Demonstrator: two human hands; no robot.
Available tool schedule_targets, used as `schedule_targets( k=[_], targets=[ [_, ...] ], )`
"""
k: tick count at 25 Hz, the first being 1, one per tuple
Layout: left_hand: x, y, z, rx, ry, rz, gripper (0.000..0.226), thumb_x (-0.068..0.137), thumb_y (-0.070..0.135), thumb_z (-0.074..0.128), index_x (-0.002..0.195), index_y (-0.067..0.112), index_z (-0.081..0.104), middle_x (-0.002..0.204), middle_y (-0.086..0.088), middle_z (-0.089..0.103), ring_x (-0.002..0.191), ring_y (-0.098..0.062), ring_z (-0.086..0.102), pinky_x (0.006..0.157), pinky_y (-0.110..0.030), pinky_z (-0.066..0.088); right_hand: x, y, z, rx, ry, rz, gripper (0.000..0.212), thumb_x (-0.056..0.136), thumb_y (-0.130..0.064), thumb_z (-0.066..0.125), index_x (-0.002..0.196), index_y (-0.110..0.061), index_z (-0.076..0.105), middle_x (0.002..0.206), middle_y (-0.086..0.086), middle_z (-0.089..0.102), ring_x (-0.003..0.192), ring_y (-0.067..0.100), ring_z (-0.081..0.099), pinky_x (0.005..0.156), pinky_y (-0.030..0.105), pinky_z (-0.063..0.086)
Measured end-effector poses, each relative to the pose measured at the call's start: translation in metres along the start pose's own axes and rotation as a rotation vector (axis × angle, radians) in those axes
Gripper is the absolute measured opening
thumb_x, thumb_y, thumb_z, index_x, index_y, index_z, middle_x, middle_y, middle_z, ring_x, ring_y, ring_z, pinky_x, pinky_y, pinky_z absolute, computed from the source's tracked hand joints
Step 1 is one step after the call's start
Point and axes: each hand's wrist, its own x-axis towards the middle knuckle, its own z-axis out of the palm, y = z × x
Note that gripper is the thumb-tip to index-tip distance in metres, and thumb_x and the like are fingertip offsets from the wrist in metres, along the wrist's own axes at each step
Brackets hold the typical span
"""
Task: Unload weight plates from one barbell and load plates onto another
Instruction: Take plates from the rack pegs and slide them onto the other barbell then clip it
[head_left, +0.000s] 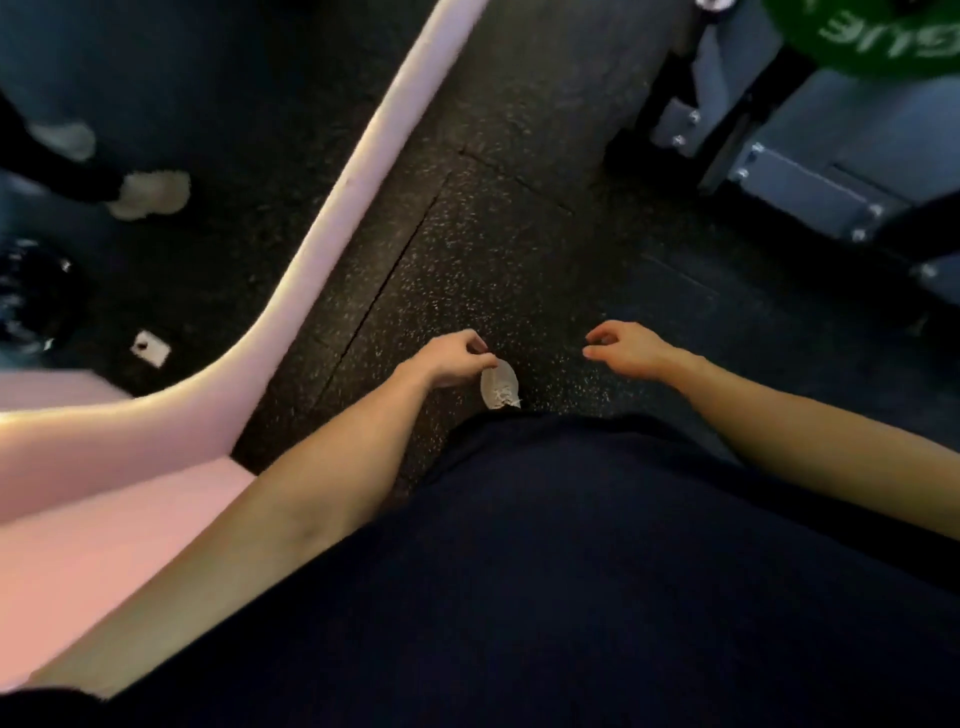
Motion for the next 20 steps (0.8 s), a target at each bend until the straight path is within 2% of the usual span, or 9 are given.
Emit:
schedule_targets(
  k=[4,7,10,14,18,20],
  targets=[
    [0.027,0.049,-0.032,0.217,-0.091,0.127,0.048,0.087,0.050,0.061,0.127,0.025,0.056,0.122,-0.003,0.060,0.107,-0.020,0.058,0.091,-0.031,0.045,-0.015,0.020,-0.005,0.186,0.122,0.100,0.046,0.094,-0.034,0.056,0.136,-0.015,0.049,0.138,0.009,0.052,0.118,0.024,0.055,0.096,0.034,0.045],
    [0.032,0.088,-0.029,0.316,-0.171,0.210,0.048,0.088,0.049,0.061,0.129,0.025,0.054,0.116,-0.004,0.062,0.094,-0.017,0.060,0.083,-0.029,0.047,-0.031,0.051,-0.004,0.348,0.206,0.195,0.052,0.094,-0.034,0.057,0.139,-0.015,0.043,0.140,0.010,0.050,0.116,0.025,0.056,0.096,0.036,0.045],
    [0.034,0.111,-0.023,0.357,-0.200,0.256,0.050,0.088,0.048,0.062,0.131,0.025,0.052,0.120,-0.006,0.059,0.095,-0.017,0.058,0.082,-0.027,0.044,-0.048,0.077,0.001,0.460,0.279,0.259,0.055,0.093,-0.033,0.058,0.141,-0.015,0.041,0.139,0.010,0.051,0.113,0.025,0.057,0.095,0.037,0.046],
    [0.035,0.134,-0.021,0.378,-0.195,0.271,0.052,0.090,0.045,0.061,0.136,0.025,0.049,0.128,-0.008,0.054,0.095,-0.017,0.055,0.081,-0.026,0.042,-0.059,0.098,0.002,0.539,0.325,0.288,0.055,0.094,-0.031,0.058,0.142,-0.015,0.038,0.138,0.010,0.050,0.102,0.022,0.059,0.084,0.035,0.049],
    [0.031,0.171,-0.042,0.305,-0.119,0.315,0.052,0.090,0.045,0.061,0.138,0.029,0.045,0.133,-0.006,0.050,0.102,-0.016,0.053,0.085,-0.027,0.042,-0.066,0.097,-0.030,0.555,0.438,0.257,0.057,0.095,-0.033,0.056,0.145,-0.016,0.035,0.147,0.011,0.042,0.124,0.027,0.051,0.101,0.040,0.045],
    [0.028,0.196,-0.060,0.264,-0.049,0.351,0.052,0.089,0.047,0.062,0.136,0.031,0.046,0.130,-0.004,0.051,0.105,-0.016,0.054,0.087,-0.029,0.044,-0.072,0.089,-0.059,0.557,0.509,0.206,0.058,0.094,-0.034,0.057,0.145,-0.019,0.034,0.148,0.009,0.040,0.128,0.027,0.048,0.104,0.041,0.044]
  ],
)
